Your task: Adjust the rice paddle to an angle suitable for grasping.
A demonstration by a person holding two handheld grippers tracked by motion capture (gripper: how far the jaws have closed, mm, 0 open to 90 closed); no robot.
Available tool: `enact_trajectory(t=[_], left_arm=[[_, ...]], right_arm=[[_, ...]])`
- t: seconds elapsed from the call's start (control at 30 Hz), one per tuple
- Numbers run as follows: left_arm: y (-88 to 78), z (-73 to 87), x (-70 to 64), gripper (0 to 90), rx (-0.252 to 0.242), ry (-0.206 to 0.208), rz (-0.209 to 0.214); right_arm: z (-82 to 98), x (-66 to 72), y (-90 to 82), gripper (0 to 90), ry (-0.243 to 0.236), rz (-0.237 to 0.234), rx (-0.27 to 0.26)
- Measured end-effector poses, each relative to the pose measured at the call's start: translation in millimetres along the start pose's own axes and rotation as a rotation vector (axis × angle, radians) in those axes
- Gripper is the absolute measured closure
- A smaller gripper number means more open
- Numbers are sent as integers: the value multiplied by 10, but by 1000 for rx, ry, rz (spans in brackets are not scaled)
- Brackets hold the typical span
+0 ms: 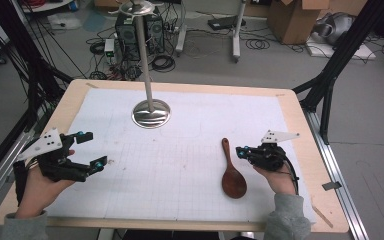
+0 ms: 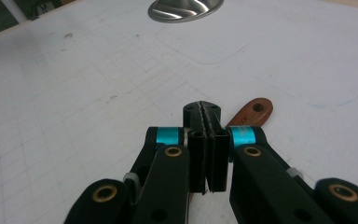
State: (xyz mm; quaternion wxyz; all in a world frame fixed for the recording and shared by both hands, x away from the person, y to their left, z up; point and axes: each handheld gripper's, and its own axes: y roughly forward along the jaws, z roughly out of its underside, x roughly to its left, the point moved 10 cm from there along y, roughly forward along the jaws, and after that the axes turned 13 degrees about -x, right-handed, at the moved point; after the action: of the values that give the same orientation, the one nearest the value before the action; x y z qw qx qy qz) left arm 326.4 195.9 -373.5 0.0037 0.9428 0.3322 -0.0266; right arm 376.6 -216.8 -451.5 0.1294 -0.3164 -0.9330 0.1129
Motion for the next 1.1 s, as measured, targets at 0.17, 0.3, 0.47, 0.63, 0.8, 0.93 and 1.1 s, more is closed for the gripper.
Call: enact_trajectory(t=[0.17, 0.3, 0.47, 0.63, 0.8, 0.93, 1.1], left_arm=[[-2, 19, -8, 51, 9, 1, 1], [-7, 21, -9, 51, 9, 2, -1], [-11, 29, -10, 51, 11, 2, -2], [-21, 60, -15, 51, 27, 4, -4], [-36, 79, -14, 51, 34, 3, -5], [-51, 93, -7, 51, 38, -1, -11], [-77, 97, -8, 51, 40, -1, -13]], right_arm=[[96, -57, 90, 892, 3, 9, 21], [148, -65, 130, 892, 9, -1, 36], [184, -99, 155, 892, 45, 3, 37], [239, -133, 193, 892, 41, 21, 66], [290, -177, 213, 893, 45, 37, 92], [323, -204, 234, 892, 49, 44, 107], [375, -228, 278, 893, 46, 57, 131]])
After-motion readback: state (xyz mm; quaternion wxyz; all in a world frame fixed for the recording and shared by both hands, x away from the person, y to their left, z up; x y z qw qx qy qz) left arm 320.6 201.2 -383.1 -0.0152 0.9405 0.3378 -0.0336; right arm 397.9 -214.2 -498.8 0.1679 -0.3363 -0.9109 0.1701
